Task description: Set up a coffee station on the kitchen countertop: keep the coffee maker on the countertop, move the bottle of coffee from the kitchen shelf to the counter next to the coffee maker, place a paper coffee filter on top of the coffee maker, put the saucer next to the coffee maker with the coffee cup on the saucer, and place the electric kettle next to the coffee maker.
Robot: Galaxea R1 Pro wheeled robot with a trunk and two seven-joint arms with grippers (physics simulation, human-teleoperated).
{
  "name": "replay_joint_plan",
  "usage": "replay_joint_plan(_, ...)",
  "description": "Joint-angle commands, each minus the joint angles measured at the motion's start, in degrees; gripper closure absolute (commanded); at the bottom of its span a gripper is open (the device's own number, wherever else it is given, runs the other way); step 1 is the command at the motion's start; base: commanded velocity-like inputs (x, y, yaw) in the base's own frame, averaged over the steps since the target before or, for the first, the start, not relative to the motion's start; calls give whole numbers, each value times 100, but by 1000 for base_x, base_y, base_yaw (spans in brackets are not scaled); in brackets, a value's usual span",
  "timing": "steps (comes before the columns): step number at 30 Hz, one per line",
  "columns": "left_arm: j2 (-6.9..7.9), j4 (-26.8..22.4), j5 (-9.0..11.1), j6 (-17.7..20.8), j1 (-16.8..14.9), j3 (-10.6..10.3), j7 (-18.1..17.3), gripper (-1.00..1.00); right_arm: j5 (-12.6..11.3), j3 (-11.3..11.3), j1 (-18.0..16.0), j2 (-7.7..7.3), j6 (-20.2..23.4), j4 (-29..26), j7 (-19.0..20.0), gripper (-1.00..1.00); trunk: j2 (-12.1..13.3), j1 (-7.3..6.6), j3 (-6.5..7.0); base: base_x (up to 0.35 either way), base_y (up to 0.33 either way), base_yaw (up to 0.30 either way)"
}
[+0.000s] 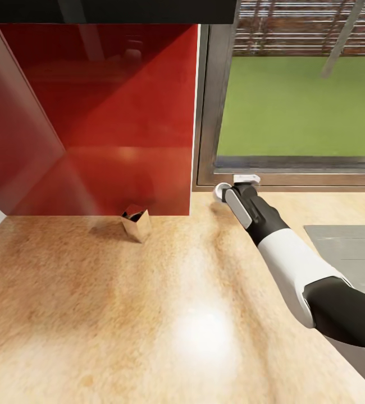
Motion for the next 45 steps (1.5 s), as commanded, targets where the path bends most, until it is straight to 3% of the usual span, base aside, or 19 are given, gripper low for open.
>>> replay_joint_plan(1,-2,-7,46,18,1,-17,12,-100,-70,24,-5,-4,10,-58,-52,100,-7,3,-7,0,0,0)
replay_joint_plan(14,-41,-9,45,151,-6,-25,41,-100,-68,18,-4,-6,15,-164,-67,100,-7,3,-7,-244,0,0)
replay_joint_plan(23,-32,-18,46,202,-7,-31,51,-100,-51,9,51,-26,23,-176,-79,100,-7,3,58,-337,0,-182)
replay_joint_plan(27,-33,-28,51,202,-7,-16,52,-100,-51,9,191,-204,14,-176,-79,100,-7,3,88,-331,0,-194)
replay_joint_plan(31,-37,-46,54,195,-9,11,57,-100,-66,9,347,-525,4,-172,-79,100,-7,3,118,-132,0,-194)
replay_joint_plan(37,-54,-74,50,179,-30,18,71,-100,-72,9,548,-660,-59,-182,-79,100,-7,3,163,-20,0,-194)
replay_joint_plan(43,-58,-79,58,196,-62,26,63,-100,-81,17,984,-654,-713,-397,-79,100,-7,3,208,-2,0,-194)
replay_joint_plan(44,-64,-79,62,199,-68,28,62,-100,-82,18,1489,-654,-875,-1001,-79,100,-7,3,215,0,0,-195)
replay_joint_plan(45,-65,-79,63,199,-68,28,61,-100,-80,18,1636,-651,-886,-1185,-79,100,-7,3,222,0,0,-195)
